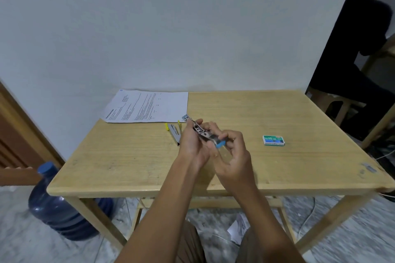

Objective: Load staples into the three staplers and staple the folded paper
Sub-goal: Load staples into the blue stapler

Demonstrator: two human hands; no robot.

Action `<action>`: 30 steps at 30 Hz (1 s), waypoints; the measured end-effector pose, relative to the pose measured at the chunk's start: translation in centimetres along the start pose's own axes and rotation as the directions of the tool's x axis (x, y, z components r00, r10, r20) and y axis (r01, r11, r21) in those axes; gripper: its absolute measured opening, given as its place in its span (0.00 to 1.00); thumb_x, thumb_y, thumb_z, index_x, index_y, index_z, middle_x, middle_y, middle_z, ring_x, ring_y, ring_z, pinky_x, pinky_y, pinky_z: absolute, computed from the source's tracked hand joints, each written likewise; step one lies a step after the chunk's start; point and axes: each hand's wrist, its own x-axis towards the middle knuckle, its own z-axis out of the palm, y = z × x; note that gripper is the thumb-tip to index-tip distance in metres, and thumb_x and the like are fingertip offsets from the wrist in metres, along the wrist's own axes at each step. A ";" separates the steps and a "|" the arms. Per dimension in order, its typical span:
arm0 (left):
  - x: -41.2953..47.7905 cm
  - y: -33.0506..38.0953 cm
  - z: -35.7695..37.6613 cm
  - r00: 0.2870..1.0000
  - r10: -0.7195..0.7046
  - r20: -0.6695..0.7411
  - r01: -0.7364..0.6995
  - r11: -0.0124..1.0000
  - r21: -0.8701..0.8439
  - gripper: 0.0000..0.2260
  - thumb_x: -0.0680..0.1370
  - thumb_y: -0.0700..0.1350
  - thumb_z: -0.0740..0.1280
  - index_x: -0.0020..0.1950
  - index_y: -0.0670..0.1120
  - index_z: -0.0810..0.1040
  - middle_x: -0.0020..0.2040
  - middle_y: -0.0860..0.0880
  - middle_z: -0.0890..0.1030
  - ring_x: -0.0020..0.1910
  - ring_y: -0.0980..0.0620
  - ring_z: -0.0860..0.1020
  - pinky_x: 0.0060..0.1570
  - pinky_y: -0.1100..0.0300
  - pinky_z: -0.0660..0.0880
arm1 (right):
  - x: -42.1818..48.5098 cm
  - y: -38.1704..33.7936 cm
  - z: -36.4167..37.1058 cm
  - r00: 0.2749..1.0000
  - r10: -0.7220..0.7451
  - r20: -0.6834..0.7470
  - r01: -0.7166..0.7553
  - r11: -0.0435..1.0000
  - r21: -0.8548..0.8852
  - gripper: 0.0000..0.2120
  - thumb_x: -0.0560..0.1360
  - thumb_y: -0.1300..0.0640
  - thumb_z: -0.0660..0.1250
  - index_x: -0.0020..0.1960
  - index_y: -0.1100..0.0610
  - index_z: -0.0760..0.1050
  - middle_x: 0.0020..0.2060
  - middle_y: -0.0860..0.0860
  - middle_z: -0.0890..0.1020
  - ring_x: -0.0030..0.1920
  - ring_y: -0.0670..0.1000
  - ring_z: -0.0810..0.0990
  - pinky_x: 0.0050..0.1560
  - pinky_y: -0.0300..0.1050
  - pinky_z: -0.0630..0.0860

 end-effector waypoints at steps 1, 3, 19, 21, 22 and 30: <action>0.1 0.5 0.0 0.999 0.037 0.009 -0.037 0.999 0.031 0.15 0.85 0.53 0.55 0.46 0.44 0.70 0.28 0.49 0.71 0.25 0.52 0.70 0.31 0.61 0.74 | -0.4 0.1 -0.2 0.999 0.018 0.032 -0.017 1.000 -0.025 0.16 0.76 0.53 0.69 0.52 0.35 0.65 0.62 0.32 0.78 0.65 0.43 0.77 0.58 0.33 0.75; 0.1 1.4 -0.2 0.994 0.096 0.059 -0.102 0.989 0.107 0.15 0.85 0.53 0.54 0.44 0.45 0.69 0.25 0.50 0.67 0.23 0.52 0.65 0.30 0.61 0.66 | -1.1 0.2 -0.6 0.996 0.044 0.074 -0.040 0.998 -0.045 0.14 0.74 0.47 0.70 0.54 0.37 0.67 0.64 0.40 0.80 0.66 0.42 0.77 0.61 0.38 0.75; -3.0 1.0 -1.1 0.983 0.103 0.155 -0.175 0.787 0.591 0.19 0.84 0.56 0.55 0.43 0.43 0.72 0.28 0.48 0.64 0.23 0.52 0.62 0.20 0.64 0.59 | 4.7 0.2 0.1 0.995 -0.016 0.094 0.062 0.857 -0.512 0.14 0.80 0.49 0.63 0.65 0.47 0.76 0.55 0.42 0.80 0.56 0.43 0.77 0.51 0.44 0.77; -2.9 0.9 -1.2 0.980 0.097 0.176 -0.185 0.778 0.601 0.21 0.84 0.56 0.54 0.42 0.44 0.76 0.29 0.48 0.62 0.23 0.52 0.61 0.20 0.64 0.59 | 4.6 0.3 0.2 0.996 -0.029 0.081 0.066 0.857 -0.511 0.14 0.80 0.50 0.63 0.65 0.48 0.76 0.54 0.42 0.80 0.54 0.44 0.77 0.50 0.45 0.77; -2.9 0.9 -1.2 0.978 0.093 0.187 -0.189 0.773 0.605 0.22 0.84 0.57 0.54 0.41 0.46 0.80 0.28 0.48 0.62 0.23 0.53 0.60 0.20 0.64 0.58 | 4.5 0.2 0.2 0.997 -0.032 0.074 0.065 0.857 -0.511 0.15 0.80 0.50 0.63 0.65 0.48 0.76 0.52 0.42 0.80 0.52 0.44 0.78 0.49 0.44 0.77; -3.4 1.1 -1.1 0.980 0.074 0.183 -0.173 0.773 0.611 0.20 0.84 0.55 0.53 0.48 0.45 0.79 0.24 0.51 0.64 0.19 0.55 0.63 0.21 0.65 0.57 | 4.8 -0.1 0.3 0.999 -0.008 0.045 0.029 0.877 -0.479 0.11 0.79 0.51 0.63 0.59 0.49 0.79 0.50 0.42 0.81 0.49 0.44 0.78 0.47 0.47 0.78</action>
